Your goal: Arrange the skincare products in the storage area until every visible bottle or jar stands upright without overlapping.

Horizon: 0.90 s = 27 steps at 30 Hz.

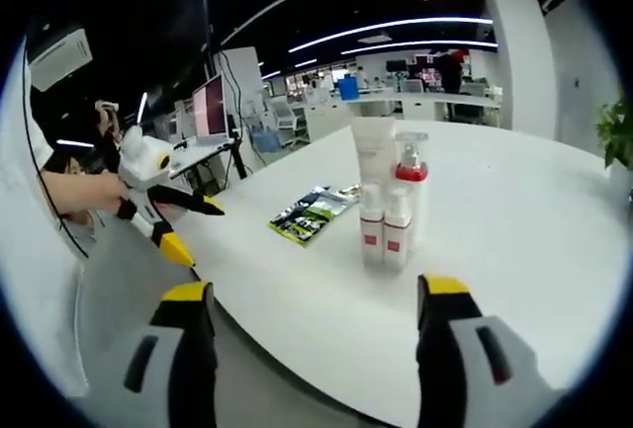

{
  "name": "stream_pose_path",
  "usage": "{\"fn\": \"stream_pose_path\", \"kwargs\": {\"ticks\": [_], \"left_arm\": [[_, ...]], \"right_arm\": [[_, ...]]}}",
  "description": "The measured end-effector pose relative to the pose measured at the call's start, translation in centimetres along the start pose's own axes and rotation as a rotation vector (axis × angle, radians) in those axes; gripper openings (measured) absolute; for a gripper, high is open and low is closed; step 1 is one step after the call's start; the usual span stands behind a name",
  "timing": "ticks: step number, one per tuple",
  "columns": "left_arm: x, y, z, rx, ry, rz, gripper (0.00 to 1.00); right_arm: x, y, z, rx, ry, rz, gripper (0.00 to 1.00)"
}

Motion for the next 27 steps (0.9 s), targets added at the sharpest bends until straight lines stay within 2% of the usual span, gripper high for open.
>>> {"fn": "stream_pose_path", "kwargs": {"ticks": [9,19,27], "left_arm": [[-0.5,-0.3,0.0,-0.019,0.015,-0.001,0.97],[-1.4,-1.9,0.3,-0.112,0.060,-0.006,0.97],[-2.6,-3.4,0.2,-0.120,0.060,0.003,0.97]], "right_arm": [[0.2,-0.1,-0.1,-0.003,0.002,0.007,0.84],[0.3,0.0,-0.3,0.001,-0.004,0.000,0.82],[0.3,-0.1,-0.3,-0.006,-0.016,-0.003,0.81]]}}
Point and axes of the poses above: the point that each gripper's makers call its tool centre point, and the gripper's own axes: y roughly backward along the fingers, z roughly to its left, x roughly out of its underside, the point moved 7 cm from there along y, roughly backward along the fingers, and after that the axes turned 6 degrees about y, right-handed, at the moved point
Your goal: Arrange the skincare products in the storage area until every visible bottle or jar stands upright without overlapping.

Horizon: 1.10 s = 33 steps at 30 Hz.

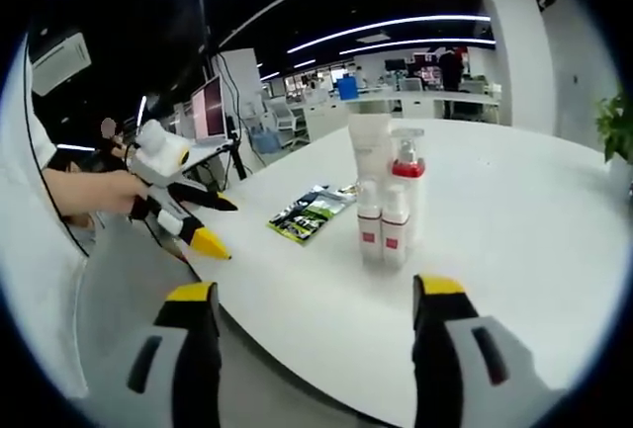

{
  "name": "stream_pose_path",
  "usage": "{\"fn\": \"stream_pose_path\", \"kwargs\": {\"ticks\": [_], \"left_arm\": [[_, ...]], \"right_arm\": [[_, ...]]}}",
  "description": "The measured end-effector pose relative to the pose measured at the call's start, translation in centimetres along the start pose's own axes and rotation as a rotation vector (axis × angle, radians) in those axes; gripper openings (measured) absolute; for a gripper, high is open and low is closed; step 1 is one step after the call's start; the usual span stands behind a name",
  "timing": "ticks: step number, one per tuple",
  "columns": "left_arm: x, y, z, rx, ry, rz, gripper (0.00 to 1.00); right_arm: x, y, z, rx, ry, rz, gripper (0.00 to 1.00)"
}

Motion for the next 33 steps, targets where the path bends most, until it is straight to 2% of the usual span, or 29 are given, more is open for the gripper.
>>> {"fn": "stream_pose_path", "kwargs": {"ticks": [15,21,33], "left_arm": [[-2.4,-3.0,0.3,-0.024,0.003,0.027,0.97],[-3.1,-4.1,1.3,-0.075,0.032,0.039,0.97],[-5.0,-7.3,2.6,-0.105,0.038,0.063,0.97]], "right_arm": [[0.2,-0.2,0.0,0.004,0.012,0.024,0.83],[0.3,-0.2,0.0,0.003,0.013,0.033,0.84],[0.3,-0.2,-0.2,0.014,-0.008,0.031,0.85]]}}
Point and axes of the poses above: the point that each gripper's makers call its tool centre point, and the gripper's own axes: y roughly backward along the fingers, z roughly to its left, x roughly out of its underside, the point moved 7 cm from there along y, roughly backward along the fingers, and after that the axes turned 6 degrees about y, right-handed, at the moved point
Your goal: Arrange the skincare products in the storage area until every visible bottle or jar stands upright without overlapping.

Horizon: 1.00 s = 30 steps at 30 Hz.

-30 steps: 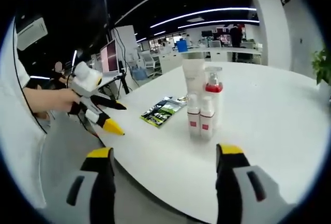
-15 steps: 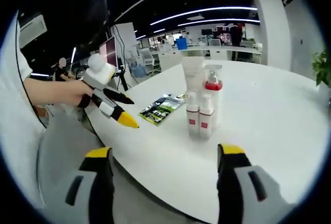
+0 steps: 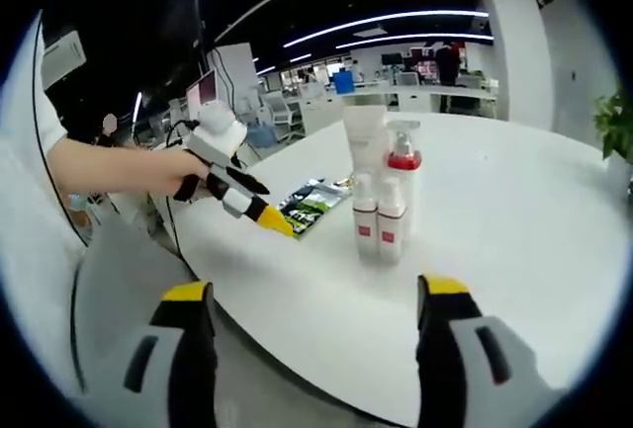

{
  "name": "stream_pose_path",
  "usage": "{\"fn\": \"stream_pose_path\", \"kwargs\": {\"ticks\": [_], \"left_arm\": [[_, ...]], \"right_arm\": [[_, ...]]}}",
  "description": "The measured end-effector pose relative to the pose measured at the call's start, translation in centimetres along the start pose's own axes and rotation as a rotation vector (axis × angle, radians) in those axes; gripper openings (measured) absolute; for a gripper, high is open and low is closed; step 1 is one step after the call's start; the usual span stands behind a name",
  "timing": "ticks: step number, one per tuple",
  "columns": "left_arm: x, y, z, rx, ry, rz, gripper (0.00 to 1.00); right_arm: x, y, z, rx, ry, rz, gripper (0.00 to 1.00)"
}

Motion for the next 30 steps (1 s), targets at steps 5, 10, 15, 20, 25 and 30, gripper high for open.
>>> {"fn": "stream_pose_path", "kwargs": {"ticks": [5,10,15,20,25,30], "left_arm": [[-0.8,-1.5,0.6,-0.019,0.011,0.019,0.97],[-1.3,-2.7,0.9,-0.046,-0.020,0.043,0.97],[-1.7,-3.5,0.9,-0.058,-0.012,0.055,0.97],[-2.0,-4.4,1.3,-0.088,0.038,0.073,0.97],[-2.2,-5.1,1.4,-0.094,0.060,0.091,0.97],[-1.8,-5.4,1.4,-0.104,0.075,0.123,0.97]], "right_arm": [[0.1,0.0,-0.1,0.007,-0.013,0.002,0.85],[0.1,0.1,-0.4,0.020,-0.027,0.001,0.84],[0.1,0.1,-0.5,0.029,-0.038,-0.001,0.84],[0.1,0.1,-0.6,0.038,-0.047,-0.003,0.84],[0.2,0.1,-0.7,0.045,-0.052,-0.001,0.84],[0.2,0.1,-0.7,0.048,-0.054,-0.001,0.84]]}}
Point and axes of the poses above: the point that each gripper's makers call its tool centre point, and the gripper's own axes: y roughly backward along the fingers, z roughly to its left, x roughly out of its underside, the point moved 7 cm from there along y, roughly backward along the fingers, and after that the axes turned 6 degrees about y, right-handed, at the moved point
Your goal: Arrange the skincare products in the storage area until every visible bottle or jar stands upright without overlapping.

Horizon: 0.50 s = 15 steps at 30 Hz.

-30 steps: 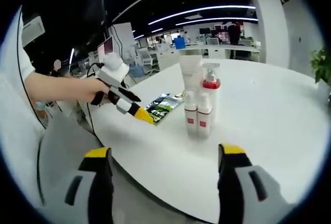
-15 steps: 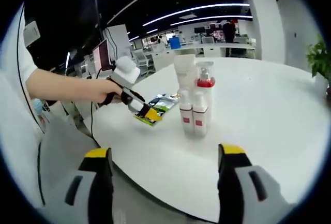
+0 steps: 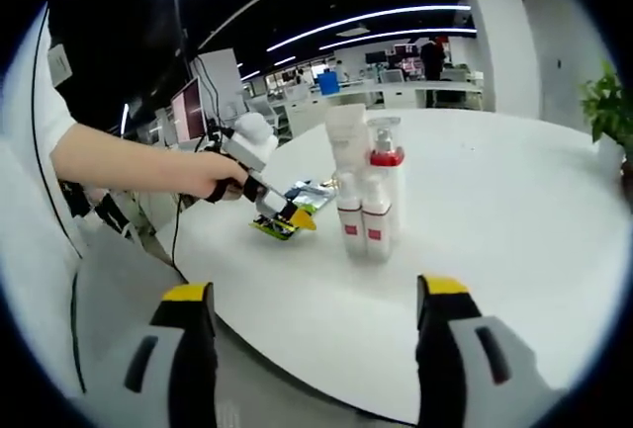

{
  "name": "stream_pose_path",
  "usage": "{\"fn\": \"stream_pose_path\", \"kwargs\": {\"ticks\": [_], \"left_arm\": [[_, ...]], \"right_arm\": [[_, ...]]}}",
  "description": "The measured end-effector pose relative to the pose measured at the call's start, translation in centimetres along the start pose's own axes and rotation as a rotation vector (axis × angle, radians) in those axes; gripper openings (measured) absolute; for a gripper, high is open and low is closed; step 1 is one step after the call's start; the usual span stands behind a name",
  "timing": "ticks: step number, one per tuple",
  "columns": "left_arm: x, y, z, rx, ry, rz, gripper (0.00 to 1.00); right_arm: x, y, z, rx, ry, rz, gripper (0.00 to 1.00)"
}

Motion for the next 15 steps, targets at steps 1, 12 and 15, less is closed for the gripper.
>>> {"fn": "stream_pose_path", "kwargs": {"ticks": [1,12,15], "left_arm": [[-0.10,-0.07,0.07,-0.006,-0.010,-0.005,0.97],[-0.12,0.24,-0.03,-0.031,-0.027,-0.007,0.87],[-0.25,0.66,0.09,-0.038,-0.012,-0.015,0.76]], "right_arm": [[-0.01,0.00,0.00,0.000,-0.001,0.000,0.84],[0.01,-0.01,-0.04,0.002,-0.003,0.001,0.84],[0.01,0.01,-0.08,0.005,-0.004,0.000,0.84]]}}
Point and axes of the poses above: the point that each gripper's makers call its tool centre point, and the gripper's own axes: y roughly backward along the fingers, z roughly to its left, x roughly out of its underside, the point moved 7 cm from there along y, roughly backward along the fingers, and after that the axes turned 6 degrees about y, right-handed, at the moved point
